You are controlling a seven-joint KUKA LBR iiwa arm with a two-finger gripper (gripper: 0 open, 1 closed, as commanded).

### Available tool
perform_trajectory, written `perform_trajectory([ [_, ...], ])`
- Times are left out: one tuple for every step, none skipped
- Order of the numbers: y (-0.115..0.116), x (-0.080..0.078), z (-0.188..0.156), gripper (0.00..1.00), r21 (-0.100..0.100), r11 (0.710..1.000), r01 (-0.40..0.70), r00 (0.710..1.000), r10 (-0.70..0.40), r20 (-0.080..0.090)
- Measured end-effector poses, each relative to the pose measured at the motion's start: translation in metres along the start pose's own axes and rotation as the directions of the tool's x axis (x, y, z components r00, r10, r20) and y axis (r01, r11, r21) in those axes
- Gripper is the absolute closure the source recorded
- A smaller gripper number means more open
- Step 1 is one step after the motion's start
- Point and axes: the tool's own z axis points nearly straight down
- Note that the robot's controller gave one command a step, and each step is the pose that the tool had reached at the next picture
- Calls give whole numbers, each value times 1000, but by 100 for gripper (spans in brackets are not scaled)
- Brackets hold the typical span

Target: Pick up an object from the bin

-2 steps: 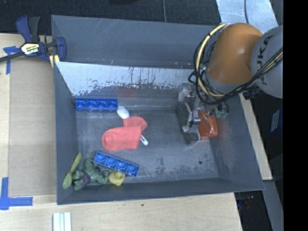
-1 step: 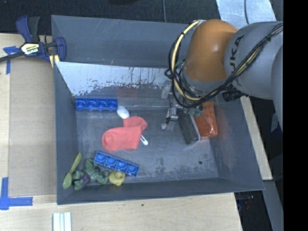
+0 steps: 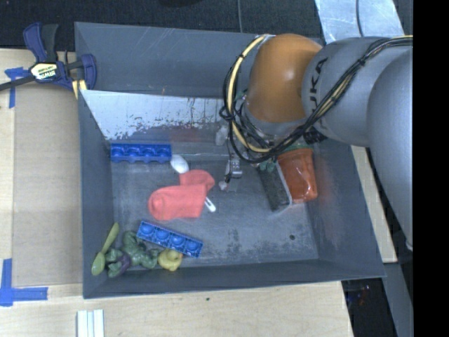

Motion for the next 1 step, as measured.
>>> perform_trajectory([
  [45, 31, 22, 0, -1, 991, -137, 991, 137, -2],
])
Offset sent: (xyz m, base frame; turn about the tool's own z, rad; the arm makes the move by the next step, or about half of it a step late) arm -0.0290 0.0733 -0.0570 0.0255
